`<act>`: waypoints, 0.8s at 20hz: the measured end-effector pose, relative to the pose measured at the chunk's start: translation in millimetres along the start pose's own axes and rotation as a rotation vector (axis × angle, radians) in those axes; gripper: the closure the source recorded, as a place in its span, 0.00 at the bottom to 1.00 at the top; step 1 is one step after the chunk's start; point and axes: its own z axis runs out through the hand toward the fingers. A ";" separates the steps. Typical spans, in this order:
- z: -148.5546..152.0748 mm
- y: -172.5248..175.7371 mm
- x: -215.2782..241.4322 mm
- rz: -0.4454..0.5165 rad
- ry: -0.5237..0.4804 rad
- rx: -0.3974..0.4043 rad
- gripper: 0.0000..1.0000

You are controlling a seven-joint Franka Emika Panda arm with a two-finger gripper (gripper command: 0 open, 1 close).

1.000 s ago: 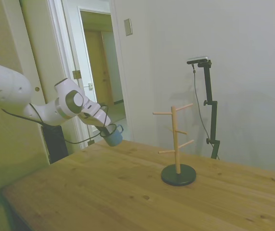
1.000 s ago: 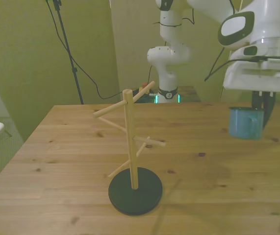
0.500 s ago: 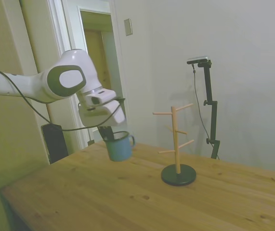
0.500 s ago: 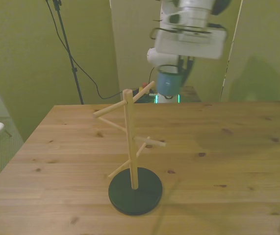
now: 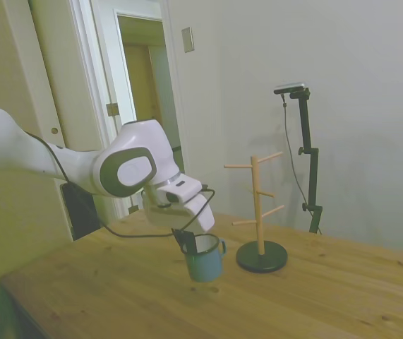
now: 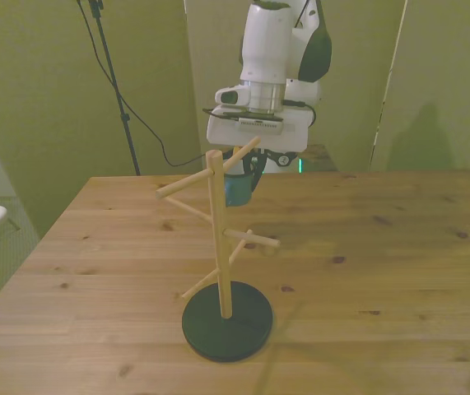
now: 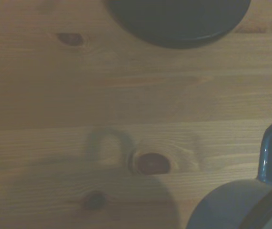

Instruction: Unload the mug

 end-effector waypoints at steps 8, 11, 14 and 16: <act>56.9 -10.9 -4.7 0.060 -0.011 0.000 1.00; 71.4 -15.9 -7.5 0.073 -0.018 -0.003 1.00; 77.6 -17.9 -9.5 0.078 -0.025 -0.009 1.00; 79.6 -18.7 -10.5 0.076 -0.028 -0.012 1.00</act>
